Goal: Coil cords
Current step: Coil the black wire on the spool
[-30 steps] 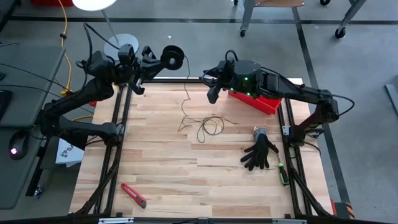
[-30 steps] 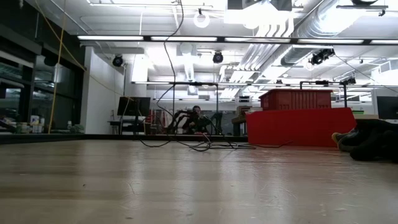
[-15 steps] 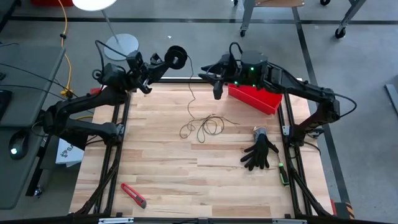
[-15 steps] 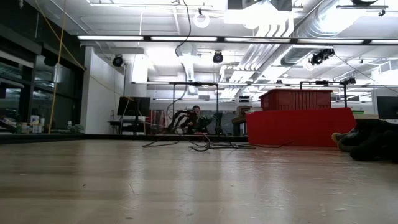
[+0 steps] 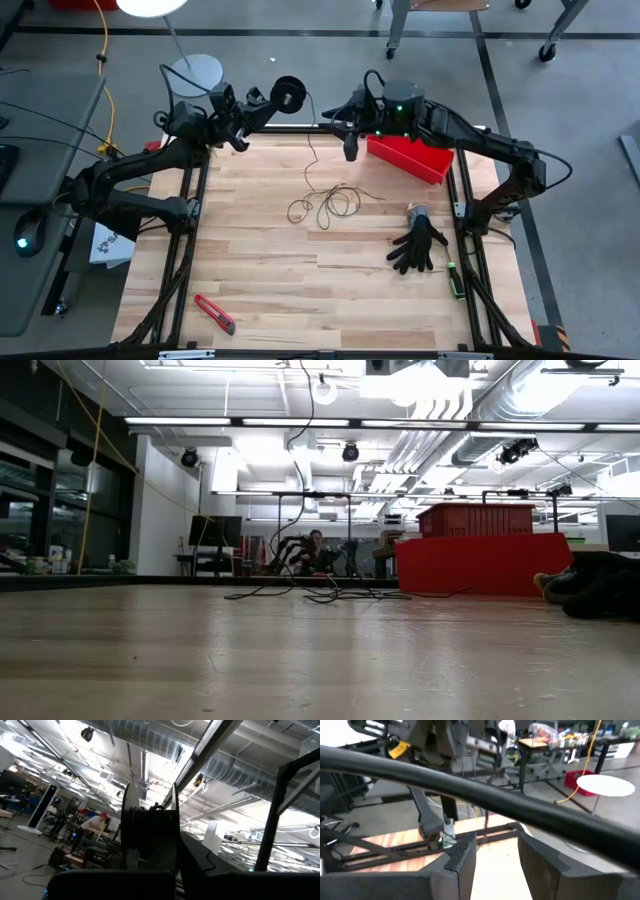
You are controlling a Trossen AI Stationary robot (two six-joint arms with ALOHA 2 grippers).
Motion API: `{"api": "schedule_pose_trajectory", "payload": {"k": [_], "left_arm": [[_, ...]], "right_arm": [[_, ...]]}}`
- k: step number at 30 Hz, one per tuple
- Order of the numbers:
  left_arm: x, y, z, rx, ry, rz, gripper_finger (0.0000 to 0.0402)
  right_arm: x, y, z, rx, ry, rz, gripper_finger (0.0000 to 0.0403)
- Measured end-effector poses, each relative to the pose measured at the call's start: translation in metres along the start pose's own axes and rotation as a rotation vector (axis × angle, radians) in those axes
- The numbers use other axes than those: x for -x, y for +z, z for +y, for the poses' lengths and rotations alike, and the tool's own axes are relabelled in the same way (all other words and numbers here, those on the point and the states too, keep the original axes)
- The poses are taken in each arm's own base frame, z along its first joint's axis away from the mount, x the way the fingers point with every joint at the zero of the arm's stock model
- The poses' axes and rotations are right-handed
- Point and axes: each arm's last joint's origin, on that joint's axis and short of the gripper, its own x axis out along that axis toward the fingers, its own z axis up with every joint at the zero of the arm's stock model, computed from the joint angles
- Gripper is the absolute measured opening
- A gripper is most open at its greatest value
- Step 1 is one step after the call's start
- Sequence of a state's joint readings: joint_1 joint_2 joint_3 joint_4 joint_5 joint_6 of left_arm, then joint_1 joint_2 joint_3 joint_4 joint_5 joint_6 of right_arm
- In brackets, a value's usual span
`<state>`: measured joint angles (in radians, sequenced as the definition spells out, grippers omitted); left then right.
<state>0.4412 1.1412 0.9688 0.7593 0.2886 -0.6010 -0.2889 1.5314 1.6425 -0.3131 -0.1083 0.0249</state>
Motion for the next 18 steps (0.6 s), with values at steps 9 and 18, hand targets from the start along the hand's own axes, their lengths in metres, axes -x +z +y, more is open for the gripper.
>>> {"api": "schedule_pose_trajectory", "payload": {"k": [9, 18], "left_arm": [[0.009, 0.014, -0.006, -0.017, -0.078, 0.022, 0.0000], [0.016, 0.026, -0.017, 0.057, -0.136, 0.019, 0.0000]], "right_arm": [[-0.002, 0.000, 0.014, -0.025, 0.111, -0.009, 0.0138], [-0.012, 0.004, 0.030, -0.074, 0.105, -0.089, 0.0138]]}}
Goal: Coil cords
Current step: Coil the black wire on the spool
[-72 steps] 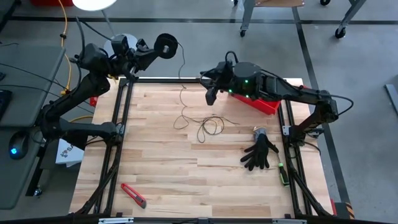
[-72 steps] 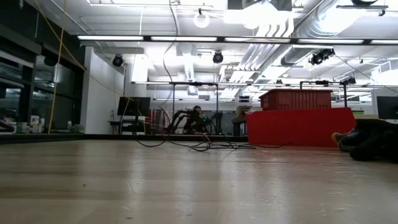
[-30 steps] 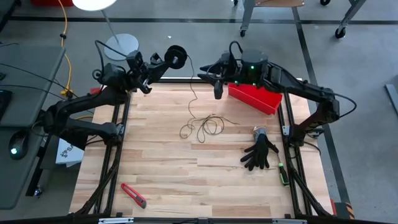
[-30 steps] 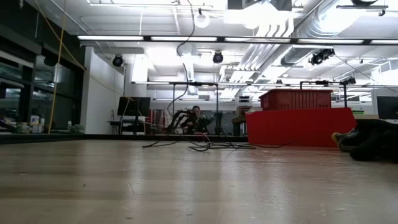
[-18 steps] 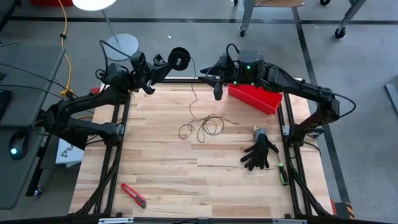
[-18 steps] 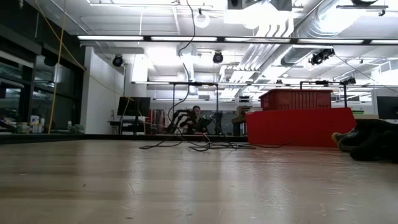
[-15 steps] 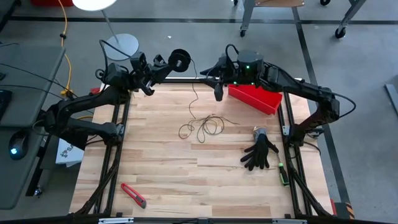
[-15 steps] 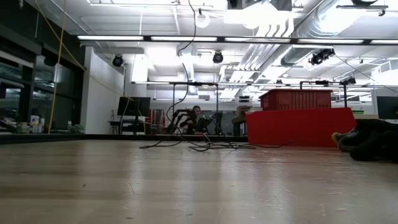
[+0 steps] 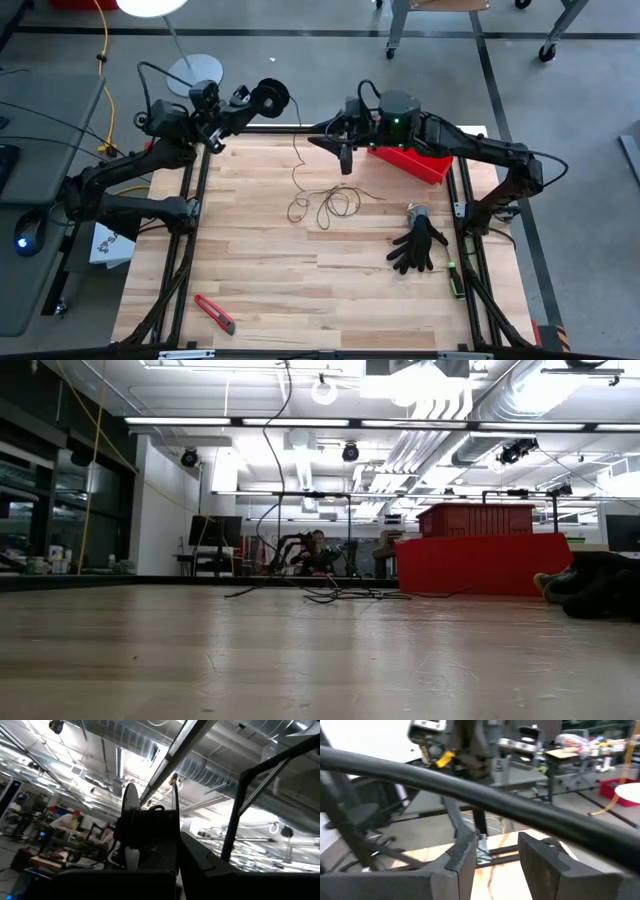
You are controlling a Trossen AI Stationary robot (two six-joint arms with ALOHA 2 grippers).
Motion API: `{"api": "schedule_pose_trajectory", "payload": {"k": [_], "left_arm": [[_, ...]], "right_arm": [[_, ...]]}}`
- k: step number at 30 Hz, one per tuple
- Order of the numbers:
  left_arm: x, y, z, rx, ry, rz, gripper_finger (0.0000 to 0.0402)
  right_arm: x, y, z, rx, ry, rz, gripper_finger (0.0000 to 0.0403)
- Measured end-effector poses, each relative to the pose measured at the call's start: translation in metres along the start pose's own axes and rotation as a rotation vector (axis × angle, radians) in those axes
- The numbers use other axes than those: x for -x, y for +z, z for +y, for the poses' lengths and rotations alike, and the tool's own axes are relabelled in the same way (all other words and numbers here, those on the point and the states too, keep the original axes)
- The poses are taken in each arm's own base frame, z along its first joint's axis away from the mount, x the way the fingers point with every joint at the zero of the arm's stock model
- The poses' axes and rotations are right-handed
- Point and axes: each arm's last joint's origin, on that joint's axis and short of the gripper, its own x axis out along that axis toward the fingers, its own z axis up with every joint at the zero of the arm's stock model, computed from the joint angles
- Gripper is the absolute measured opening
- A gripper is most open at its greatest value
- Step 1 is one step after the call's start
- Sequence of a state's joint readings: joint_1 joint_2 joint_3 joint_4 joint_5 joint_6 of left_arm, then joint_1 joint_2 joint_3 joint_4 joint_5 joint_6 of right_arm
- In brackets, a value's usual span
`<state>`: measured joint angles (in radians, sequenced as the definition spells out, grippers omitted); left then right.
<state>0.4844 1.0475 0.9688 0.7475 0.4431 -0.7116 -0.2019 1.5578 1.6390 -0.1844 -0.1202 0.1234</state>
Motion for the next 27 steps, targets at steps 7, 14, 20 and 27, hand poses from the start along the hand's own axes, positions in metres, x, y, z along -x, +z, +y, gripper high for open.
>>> {"api": "schedule_pose_trajectory", "payload": {"k": [7, 14, 20, 27], "left_arm": [[-0.003, -0.006, -0.006, 0.026, -0.064, 0.049, 0.0000], [-0.003, -0.007, -0.006, 0.003, -0.063, 0.051, 0.0000], [-0.003, -0.008, -0.004, 0.001, -0.027, 0.055, 0.0000], [-0.002, -0.017, 0.003, 0.089, 0.064, 0.127, 0.0000]], "right_arm": [[0.001, -0.001, 0.009, -0.027, -0.017, 0.001, 0.0138], [0.014, 0.000, 0.015, 0.019, -0.009, 0.059, 0.0138], [0.025, 0.004, 0.017, 0.075, 0.035, 0.069, 0.0138], [0.039, 0.002, 0.016, 0.134, 0.113, 0.153, 0.0138]]}}
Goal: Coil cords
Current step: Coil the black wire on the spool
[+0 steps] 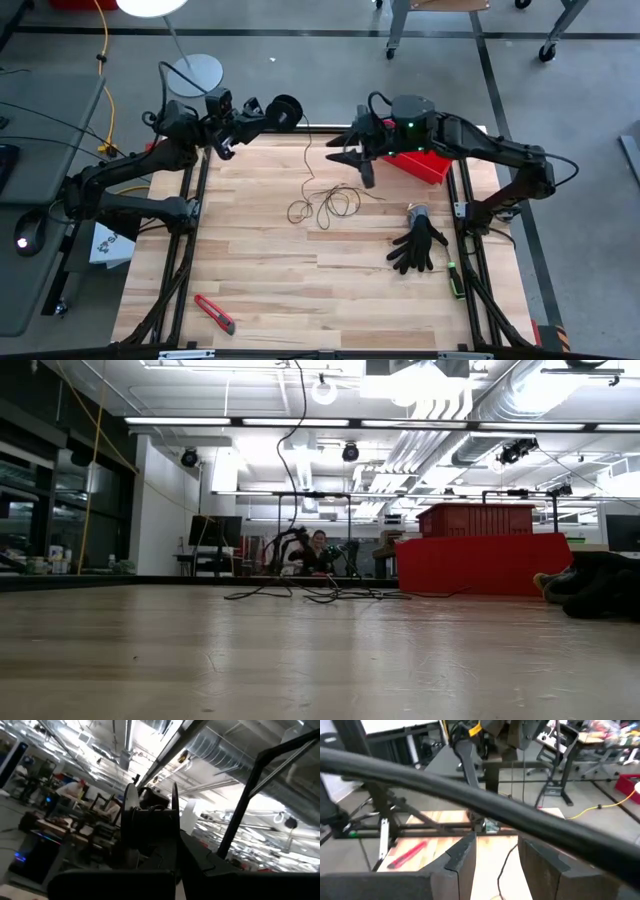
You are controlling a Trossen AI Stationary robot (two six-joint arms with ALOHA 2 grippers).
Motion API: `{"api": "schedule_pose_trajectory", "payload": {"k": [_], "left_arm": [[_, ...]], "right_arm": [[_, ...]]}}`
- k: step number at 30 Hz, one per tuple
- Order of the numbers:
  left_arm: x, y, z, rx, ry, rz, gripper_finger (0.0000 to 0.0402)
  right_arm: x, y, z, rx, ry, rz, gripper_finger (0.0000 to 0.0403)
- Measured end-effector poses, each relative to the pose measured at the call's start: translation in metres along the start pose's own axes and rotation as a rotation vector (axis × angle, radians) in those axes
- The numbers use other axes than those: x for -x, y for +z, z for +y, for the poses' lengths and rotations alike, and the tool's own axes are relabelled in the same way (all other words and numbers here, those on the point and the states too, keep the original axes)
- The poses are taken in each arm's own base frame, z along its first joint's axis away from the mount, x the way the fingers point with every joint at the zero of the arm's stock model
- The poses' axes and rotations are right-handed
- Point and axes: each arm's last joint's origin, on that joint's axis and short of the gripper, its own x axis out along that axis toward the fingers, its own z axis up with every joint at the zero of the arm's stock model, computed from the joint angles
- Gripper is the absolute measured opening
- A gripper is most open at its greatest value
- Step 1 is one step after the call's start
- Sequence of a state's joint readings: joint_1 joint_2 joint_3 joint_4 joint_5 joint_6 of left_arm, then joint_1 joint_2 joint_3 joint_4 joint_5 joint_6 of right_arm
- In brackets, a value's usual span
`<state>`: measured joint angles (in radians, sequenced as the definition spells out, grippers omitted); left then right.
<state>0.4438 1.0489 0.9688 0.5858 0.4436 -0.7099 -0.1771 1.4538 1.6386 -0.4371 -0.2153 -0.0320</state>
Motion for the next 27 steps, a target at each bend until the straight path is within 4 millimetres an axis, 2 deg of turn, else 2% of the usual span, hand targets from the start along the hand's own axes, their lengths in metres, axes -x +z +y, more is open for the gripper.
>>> {"api": "schedule_pose_trajectory", "payload": {"k": [4, 7, 10, 13, 15, 17, 20, 23, 25, 27], "left_arm": [[0.001, 0.000, -0.002, 0.077, -0.044, 0.040, 0.0000], [0.005, 0.003, -0.003, 0.133, -0.066, 0.070, 0.0000], [0.008, 0.004, -0.003, 0.012, -0.057, 0.082, 0.0000], [0.005, -0.001, 0.014, -0.139, 0.074, 0.044, 0.0000], [0.001, -0.002, 0.028, -0.131, 0.110, 0.019, 0.0000], [0.000, -0.002, 0.037, -0.078, 0.073, 0.033, 0.0000], [-0.002, -0.003, 0.043, -0.034, 0.017, 0.066, 0.0000], [-0.004, 0.000, 0.036, -0.136, 0.032, -0.038, 0.0000], [-0.006, 0.005, 0.024, -0.227, 0.031, -0.143, 0.0000], [-0.005, 0.008, 0.021, -0.242, 0.022, -0.163, 0.0000]], "right_arm": [[0.024, 0.001, 0.003, -0.017, -0.001, 0.047, 0.0138], [0.050, 0.003, 0.008, -0.036, -0.022, 0.067, 0.0138], [0.066, 0.003, 0.009, -0.016, -0.149, 0.090, 0.0138], [0.051, -0.001, -0.003, 0.046, -0.315, 0.074, 0.0138], [0.035, -0.006, -0.016, 0.014, -0.313, 0.060, 0.0138], [0.025, -0.011, -0.024, -0.039, -0.295, 0.062, 0.0138], [0.023, -0.006, -0.031, -0.066, -0.367, 0.013, 0.0138], [0.019, -0.004, -0.029, -0.135, -0.475, -0.051, 0.0138], [0.017, -0.002, -0.020, -0.083, -0.452, -0.053, 0.0138], [0.023, 0.000, -0.011, -0.035, -0.416, -0.044, 0.0138]]}}
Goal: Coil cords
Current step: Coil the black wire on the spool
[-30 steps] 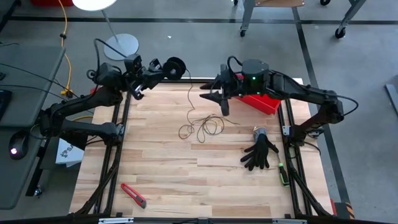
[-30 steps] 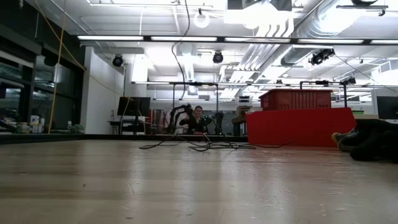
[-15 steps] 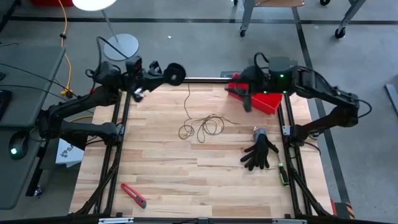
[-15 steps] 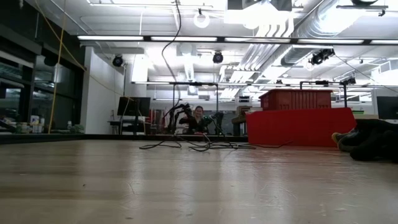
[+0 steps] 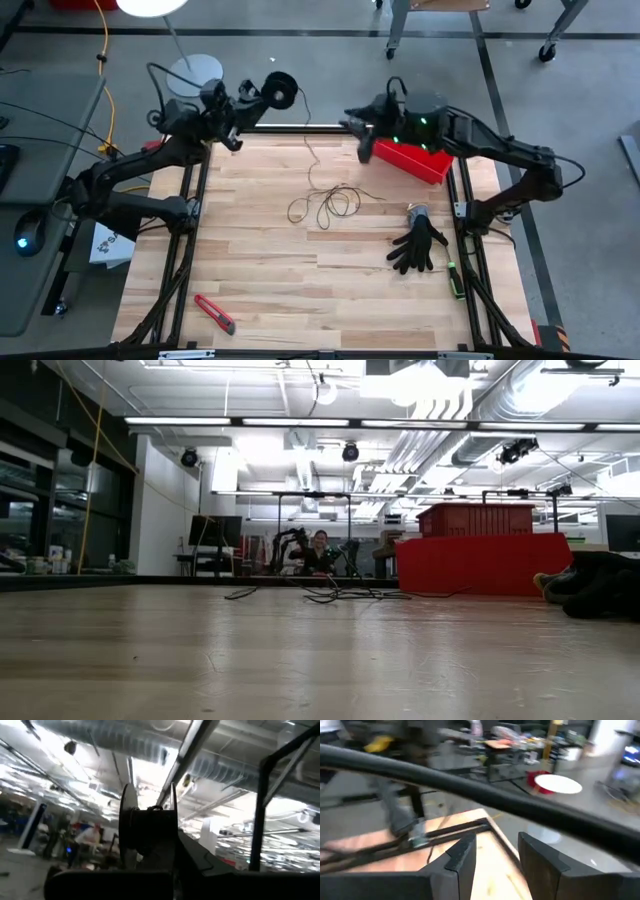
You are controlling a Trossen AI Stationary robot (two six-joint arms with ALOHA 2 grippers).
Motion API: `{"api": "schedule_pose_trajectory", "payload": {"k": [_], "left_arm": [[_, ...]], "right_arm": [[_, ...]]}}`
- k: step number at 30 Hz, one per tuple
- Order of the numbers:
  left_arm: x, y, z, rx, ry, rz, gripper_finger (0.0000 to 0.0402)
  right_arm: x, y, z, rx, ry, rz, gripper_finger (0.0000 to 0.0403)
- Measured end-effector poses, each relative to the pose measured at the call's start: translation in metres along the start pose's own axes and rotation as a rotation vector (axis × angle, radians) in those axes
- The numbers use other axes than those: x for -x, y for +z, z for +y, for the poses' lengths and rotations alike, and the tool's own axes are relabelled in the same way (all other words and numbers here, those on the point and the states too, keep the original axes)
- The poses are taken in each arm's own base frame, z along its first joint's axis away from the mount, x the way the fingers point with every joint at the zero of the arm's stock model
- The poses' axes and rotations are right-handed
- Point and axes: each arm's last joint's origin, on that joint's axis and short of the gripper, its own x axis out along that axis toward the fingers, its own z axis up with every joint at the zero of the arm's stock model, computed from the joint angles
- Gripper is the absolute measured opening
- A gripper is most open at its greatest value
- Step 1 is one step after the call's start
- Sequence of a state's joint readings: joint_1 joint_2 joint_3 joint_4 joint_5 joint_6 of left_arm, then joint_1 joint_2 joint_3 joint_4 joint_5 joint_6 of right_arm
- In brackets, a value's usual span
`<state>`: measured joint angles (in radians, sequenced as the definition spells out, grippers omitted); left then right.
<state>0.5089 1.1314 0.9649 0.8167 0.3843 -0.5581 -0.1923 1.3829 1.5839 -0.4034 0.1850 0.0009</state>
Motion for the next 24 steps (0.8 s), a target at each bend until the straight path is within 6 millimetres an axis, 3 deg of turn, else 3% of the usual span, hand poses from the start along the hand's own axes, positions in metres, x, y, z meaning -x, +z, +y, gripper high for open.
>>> {"api": "schedule_pose_trajectory", "payload": {"k": [4, 14, 24], "left_arm": [[0.001, 0.001, -0.002, 0.110, -0.036, 0.030, 0.0000], [-0.006, -0.006, -0.017, 0.231, -0.045, 0.005, 0.0000], [-0.009, -0.010, -0.024, 0.238, -0.023, -0.021, 0.0000]], "right_arm": [[0.006, 0.004, 0.004, -0.003, 0.087, -0.017, 0.0138], [-0.059, -0.008, 0.016, -0.031, 0.310, -0.133, 0.0138], [-0.073, -0.012, 0.009, -0.012, 0.353, -0.162, 0.0137]]}}
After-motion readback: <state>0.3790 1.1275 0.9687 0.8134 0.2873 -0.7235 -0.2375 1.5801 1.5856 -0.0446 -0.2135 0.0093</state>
